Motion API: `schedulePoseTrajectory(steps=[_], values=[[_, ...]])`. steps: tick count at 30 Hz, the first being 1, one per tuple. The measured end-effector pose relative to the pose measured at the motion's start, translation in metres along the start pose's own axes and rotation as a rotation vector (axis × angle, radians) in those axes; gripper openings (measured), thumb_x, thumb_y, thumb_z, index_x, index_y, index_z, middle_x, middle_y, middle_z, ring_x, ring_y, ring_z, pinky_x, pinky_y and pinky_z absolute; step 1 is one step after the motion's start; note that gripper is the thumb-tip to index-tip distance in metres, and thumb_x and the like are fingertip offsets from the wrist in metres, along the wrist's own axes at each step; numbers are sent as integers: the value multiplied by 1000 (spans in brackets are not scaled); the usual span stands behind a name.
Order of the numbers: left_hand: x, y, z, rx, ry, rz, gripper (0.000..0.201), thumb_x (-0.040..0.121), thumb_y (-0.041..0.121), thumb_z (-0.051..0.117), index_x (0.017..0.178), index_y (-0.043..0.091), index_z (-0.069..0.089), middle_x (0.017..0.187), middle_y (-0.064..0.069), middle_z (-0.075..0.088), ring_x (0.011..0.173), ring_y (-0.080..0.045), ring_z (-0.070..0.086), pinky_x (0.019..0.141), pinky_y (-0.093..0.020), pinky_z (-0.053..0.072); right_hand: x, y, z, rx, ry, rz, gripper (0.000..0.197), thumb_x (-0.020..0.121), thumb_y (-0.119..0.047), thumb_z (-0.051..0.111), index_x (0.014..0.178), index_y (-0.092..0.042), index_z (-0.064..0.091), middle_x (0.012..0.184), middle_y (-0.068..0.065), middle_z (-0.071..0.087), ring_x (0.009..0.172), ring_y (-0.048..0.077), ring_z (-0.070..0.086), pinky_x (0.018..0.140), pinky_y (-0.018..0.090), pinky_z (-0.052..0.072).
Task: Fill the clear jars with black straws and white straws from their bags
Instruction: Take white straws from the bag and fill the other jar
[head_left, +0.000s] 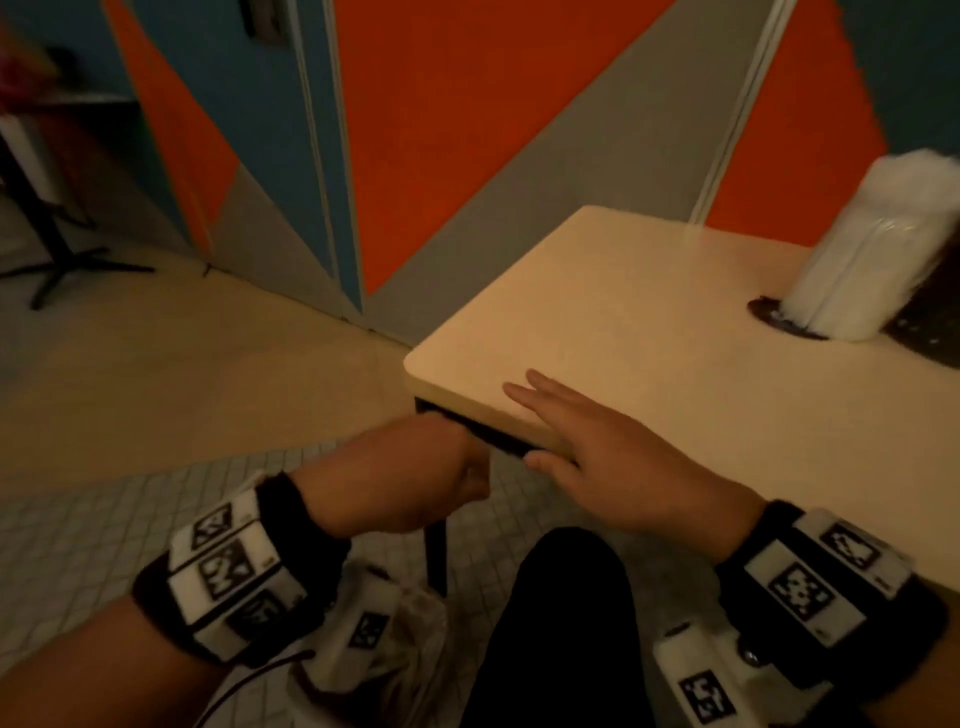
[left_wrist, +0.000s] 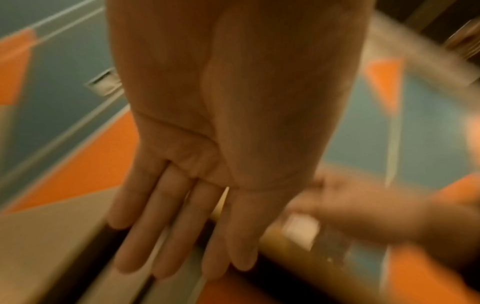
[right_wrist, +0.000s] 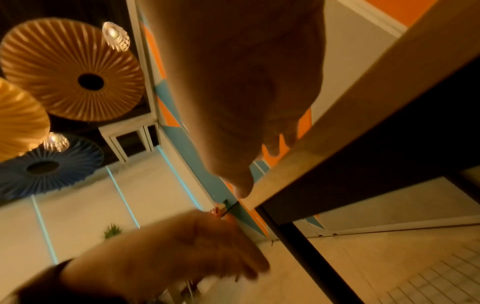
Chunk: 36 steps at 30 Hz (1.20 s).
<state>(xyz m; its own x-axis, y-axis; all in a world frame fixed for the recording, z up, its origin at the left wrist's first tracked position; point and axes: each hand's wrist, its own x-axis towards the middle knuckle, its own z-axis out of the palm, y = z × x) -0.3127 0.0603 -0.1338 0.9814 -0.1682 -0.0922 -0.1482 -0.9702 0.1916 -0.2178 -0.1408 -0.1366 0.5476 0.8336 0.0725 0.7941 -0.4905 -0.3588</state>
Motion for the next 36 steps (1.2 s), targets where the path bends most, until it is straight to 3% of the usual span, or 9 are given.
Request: schedulePoseTrajectory(steps=[7,11,14,18,22,27,30,33,36], values=[[98,124,-108,-11,457,236,20,95,43,57,88,28,67,83,10,69,76,-14,61,66,-33,50,-80,84,-123,-59,461,324,64,97,-45,59,154,-37,32,158,-10,38,140,7,36,103,12,23],[204,183,-120,-120,472,249,21,94,42,59,103,26,68,103,5,70,90,-17,63,76,-33,51,-113,166,-179,164,690,619,68,95,-35,67,154,-23,35,154,4,44,135,23,47,110,37,40],[288,217,-110,-316,357,152,55,89,47,66,133,18,53,125,-5,63,102,-19,59,79,-27,43,-132,232,-203,343,849,709,70,89,-21,74,150,-18,40,144,8,52,130,27,53,109,44,44],[381,237,-77,-741,255,-26,114,70,49,85,152,8,18,151,-11,36,133,-26,42,100,-29,41,-134,309,-210,475,1036,785,82,75,-12,86,144,-21,43,136,5,56,121,20,54,100,37,43],[470,238,-41,-1020,259,-18,136,46,50,96,152,28,13,151,2,33,138,-23,37,109,-45,41,-118,391,-211,579,1119,882,130,60,-15,96,159,-20,12,158,5,34,141,21,37,111,41,33],[526,230,-9,-1252,322,110,110,34,46,99,108,78,25,111,45,48,107,20,50,76,-8,50,-94,456,-202,752,1132,852,138,34,-30,97,149,-44,20,132,-18,46,116,10,50,94,33,45],[545,217,-17,-1260,357,59,111,37,47,98,112,78,22,114,47,45,110,21,48,75,-3,47,-68,475,-206,788,1092,856,135,33,-32,98,141,-50,19,121,-32,44,104,-3,54,87,24,45],[568,192,-37,-1287,346,-20,110,39,43,97,117,71,24,116,44,48,112,16,52,81,-11,51,-30,488,-213,838,1047,830,128,35,-29,100,136,-47,23,129,-27,48,114,-4,56,93,31,49],[596,167,-55,-1279,357,-43,109,42,42,96,124,58,26,124,37,49,114,14,51,83,-12,52,10,500,-216,871,1020,797,123,41,-30,103,131,-66,27,134,-31,50,121,-6,55,94,22,51]])
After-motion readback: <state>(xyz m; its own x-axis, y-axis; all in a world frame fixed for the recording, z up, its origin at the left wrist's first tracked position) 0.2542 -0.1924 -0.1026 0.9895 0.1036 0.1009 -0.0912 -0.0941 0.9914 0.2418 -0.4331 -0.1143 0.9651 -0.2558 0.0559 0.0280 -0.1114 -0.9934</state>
